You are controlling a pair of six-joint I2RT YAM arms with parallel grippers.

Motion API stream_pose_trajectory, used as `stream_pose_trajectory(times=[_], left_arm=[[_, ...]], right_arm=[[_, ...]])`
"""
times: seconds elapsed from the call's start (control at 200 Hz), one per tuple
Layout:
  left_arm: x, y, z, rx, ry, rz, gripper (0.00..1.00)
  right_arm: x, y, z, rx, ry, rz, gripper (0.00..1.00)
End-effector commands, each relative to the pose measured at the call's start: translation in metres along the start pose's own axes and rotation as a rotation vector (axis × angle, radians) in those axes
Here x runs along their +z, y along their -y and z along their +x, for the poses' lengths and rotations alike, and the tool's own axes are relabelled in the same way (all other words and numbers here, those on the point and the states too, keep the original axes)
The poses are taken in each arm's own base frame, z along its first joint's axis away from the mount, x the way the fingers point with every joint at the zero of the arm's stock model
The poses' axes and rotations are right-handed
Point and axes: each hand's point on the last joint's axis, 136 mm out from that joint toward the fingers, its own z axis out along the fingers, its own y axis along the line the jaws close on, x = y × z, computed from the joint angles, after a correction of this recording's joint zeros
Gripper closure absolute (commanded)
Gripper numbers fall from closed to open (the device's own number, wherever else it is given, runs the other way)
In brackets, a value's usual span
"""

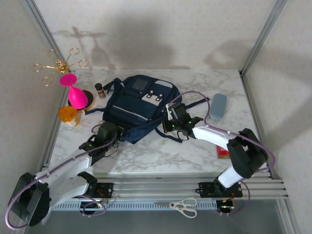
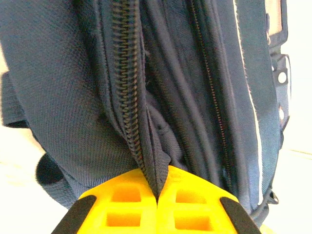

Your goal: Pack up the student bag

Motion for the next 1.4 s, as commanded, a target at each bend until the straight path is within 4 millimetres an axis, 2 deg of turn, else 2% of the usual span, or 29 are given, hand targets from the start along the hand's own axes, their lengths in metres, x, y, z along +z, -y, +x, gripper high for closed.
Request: stream_pose_trajectory(times=[0.0, 0.095, 0.2, 0.265, 0.345, 0.355, 0.411, 0.436, 0.491, 0.536, 0.651, 0.751, 0.846, 0.936, 0.996, 1.066, 1.157, 1.247, 1.327, 1.397], left_arm=[[-0.013, -0.075, -0.049, 0.150, 0.174, -0.292, 1.00], [-0.015, -0.076, -0.060, 0.168, 0.179, -0.303, 1.00], [-0.015, -0.070, -0.063, 0.209, 0.175, -0.304, 1.00], [-0.016, -0.069, -0.066, 0.231, 0.179, -0.324, 1.00], [-0.014, -0.062, -0.064, 0.250, 0.162, -0.292, 1.00], [-0.014, -0.060, -0.063, 0.254, 0.155, -0.285, 1.00], [-0.010, -0.053, -0.056, 0.264, 0.114, -0.243, 1.00], [-0.009, -0.049, -0.052, 0.264, 0.092, -0.221, 1.00], [-0.009, -0.037, -0.043, 0.274, 0.047, -0.163, 0.75], [-0.014, -0.029, -0.041, 0.283, 0.038, -0.137, 0.67], [-0.040, -0.004, -0.049, 0.292, 0.104, -0.072, 0.56], [-0.048, 0.015, -0.049, 0.283, 0.102, -0.017, 0.52], [-0.042, 0.038, -0.040, 0.309, 0.061, 0.022, 0.51], [-0.040, 0.060, -0.032, 0.358, 0.055, 0.044, 0.51], [-0.039, 0.073, -0.026, 0.381, 0.051, 0.063, 0.50], [-0.035, 0.087, -0.014, 0.407, 0.018, 0.092, 0.51], [-0.028, 0.099, 0.000, 0.435, -0.021, 0.109, 0.51], [-0.018, 0.103, 0.013, 0.420, -0.032, 0.100, 0.51], [-0.004, 0.100, 0.023, 0.387, -0.050, 0.100, 0.51], [0.009, 0.102, 0.032, 0.373, -0.077, 0.120, 0.51]], right_arm=[[-0.010, 0.087, -0.030, 0.093, 0.070, 0.325, 1.00], [-0.013, 0.100, -0.036, 0.154, 0.073, 0.363, 1.00], [-0.016, 0.096, -0.044, 0.166, 0.087, 0.346, 1.00], [-0.017, 0.087, -0.043, 0.145, 0.075, 0.308, 1.00], [-0.019, 0.057, -0.034, 0.103, 0.049, 0.160, 1.00], [-0.020, 0.053, -0.033, 0.101, 0.048, 0.140, 0.98], [-0.025, 0.031, -0.026, 0.087, 0.035, 0.042, 0.70], [-0.029, 0.024, -0.022, 0.084, 0.030, 0.016, 0.61], [-0.039, 0.014, -0.018, 0.093, 0.029, -0.027, 0.51], [-0.046, 0.008, -0.016, 0.115, 0.028, -0.065, 0.48], [-0.055, -0.001, -0.021, 0.206, 0.021, -0.109, 0.43], [-0.041, -0.020, -0.032, 0.305, -0.014, -0.188, 0.40], [-0.019, -0.028, -0.047, 0.336, -0.037, -0.128, 0.43], [0.001, -0.024, -0.055, 0.369, -0.067, -0.040, 0.48], [0.011, -0.009, -0.058, 0.423, -0.066, 0.026, 0.51], [0.013, 0.004, -0.067, 0.467, -0.030, 0.050, 0.51], [0.018, 0.009, -0.081, 0.429, 0.015, 0.057, 0.50], [0.031, 0.026, -0.078, 0.443, -0.036, 0.068, 0.49], [0.036, 0.040, -0.084, 0.462, -0.013, 0.073, 0.46], [0.045, 0.040, -0.089, 0.453, -0.022, 0.054, 0.43]])
